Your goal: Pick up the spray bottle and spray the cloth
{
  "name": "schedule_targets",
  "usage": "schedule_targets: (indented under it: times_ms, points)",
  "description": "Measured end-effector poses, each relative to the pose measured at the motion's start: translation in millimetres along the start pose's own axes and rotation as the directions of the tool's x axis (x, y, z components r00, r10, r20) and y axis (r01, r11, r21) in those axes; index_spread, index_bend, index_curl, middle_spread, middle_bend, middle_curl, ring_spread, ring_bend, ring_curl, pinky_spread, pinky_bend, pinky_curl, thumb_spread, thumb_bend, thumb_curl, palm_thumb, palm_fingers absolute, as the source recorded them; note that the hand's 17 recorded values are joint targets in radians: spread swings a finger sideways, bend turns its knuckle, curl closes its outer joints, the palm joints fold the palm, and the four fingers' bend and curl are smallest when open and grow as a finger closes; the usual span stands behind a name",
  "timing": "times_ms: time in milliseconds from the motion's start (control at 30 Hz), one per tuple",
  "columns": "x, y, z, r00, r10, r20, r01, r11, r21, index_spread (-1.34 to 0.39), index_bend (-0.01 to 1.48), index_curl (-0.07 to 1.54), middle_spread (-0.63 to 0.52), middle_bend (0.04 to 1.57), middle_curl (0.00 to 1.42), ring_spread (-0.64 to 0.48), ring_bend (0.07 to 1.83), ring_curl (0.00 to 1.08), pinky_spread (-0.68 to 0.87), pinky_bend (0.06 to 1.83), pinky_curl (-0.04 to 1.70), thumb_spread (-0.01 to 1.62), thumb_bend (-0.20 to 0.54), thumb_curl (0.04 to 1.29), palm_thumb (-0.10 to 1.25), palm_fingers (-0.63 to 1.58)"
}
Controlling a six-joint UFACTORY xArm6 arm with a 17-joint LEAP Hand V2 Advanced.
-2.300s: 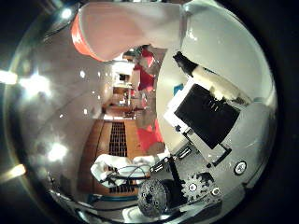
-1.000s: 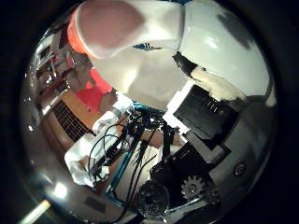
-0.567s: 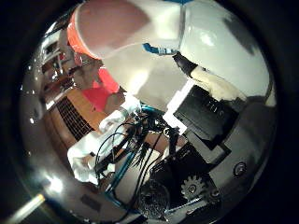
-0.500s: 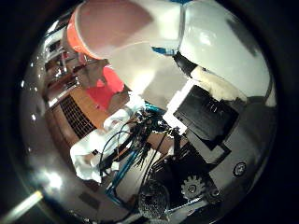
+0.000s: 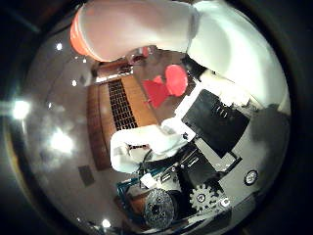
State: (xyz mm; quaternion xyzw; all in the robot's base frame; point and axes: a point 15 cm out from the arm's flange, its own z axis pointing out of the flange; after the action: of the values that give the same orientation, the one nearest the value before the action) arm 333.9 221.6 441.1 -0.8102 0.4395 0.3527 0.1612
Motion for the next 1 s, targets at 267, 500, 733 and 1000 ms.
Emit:
schedule_targets:
  times_ms: [267,500,733,1000]
  points:
    - [-8,-40,73,0.953,-0.247,0.175,0.229,0.967,0.115,-0.2,1.14,0.73,-0.09,1.37,0.62,-0.16,1.48,0.6,-0.22,1.02,1.28,0.76,-0.019,0.83,1.05,1.18]
    - [19,-68,135,0.91,-0.332,0.247,0.264,0.926,0.269,-0.2,1.14,0.74,-0.08,1.37,0.62,-0.16,1.48,0.6,-0.22,1.02,1.28,0.73,-0.018,0.84,1.06,1.18]
    - [30,-88,174,0.886,-0.318,0.337,0.222,0.93,0.294,-0.19,1.15,0.74,-0.08,1.37,0.63,-0.16,1.48,0.6,-0.22,1.02,1.28,0.71,-0.018,0.86,1.04,1.18]
    - [35,-99,194,0.883,-0.328,0.335,0.232,0.927,0.296,-0.19,1.15,0.74,-0.07,1.37,0.63,-0.16,1.48,0.6,-0.22,1.01,1.29,0.7,-0.019,0.86,1.03,1.19]
